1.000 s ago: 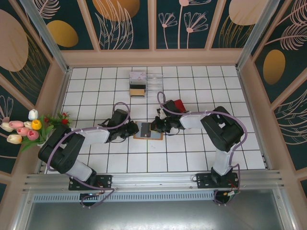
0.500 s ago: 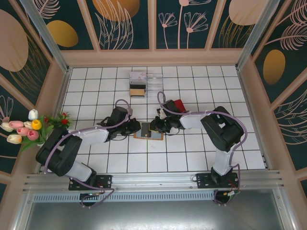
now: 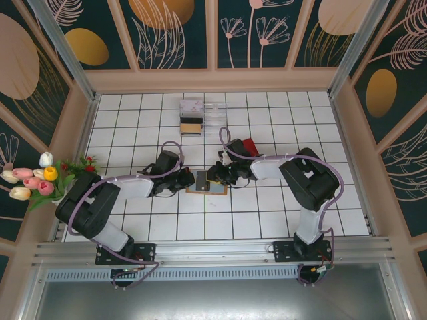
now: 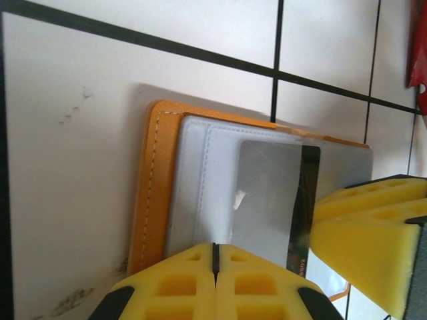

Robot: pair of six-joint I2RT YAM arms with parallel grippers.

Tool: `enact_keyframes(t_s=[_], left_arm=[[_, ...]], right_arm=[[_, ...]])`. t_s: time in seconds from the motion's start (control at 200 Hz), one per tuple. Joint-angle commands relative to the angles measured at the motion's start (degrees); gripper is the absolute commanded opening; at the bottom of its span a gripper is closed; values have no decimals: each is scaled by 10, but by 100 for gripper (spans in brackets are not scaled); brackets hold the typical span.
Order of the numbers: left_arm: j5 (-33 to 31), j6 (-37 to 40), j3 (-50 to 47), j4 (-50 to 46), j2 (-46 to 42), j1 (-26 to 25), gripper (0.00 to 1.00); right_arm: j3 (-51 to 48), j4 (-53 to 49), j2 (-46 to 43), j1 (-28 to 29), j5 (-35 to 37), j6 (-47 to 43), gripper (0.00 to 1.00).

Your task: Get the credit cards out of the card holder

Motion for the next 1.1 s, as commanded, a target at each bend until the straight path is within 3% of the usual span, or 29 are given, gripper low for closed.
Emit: enact_keyframes(t_s=[0.0,0.12,0.365,0.59,0.796,1.096], left_arm=[[-21,-4,-10,-19,8,0,6],[-26,-4,-13,-23,13,0,6],[-28,-2,-17,-27,18,0,6],[-31,-3,-12,-32,15,0,6],[-42,1,-5,-47,11,0,8],[-46,3,13,-60,10,0,12]], right_arm=[[-6,-23,14,6,37,-5,25],[-3,-33,23,12,55,-11,25],[-14,25,27,16,12,-2,24],[-10,13,22,13,33,10,11],[-35,-2,-12,-4,43,4,5],[-90,-24,-84,-36,30,-21,4]])
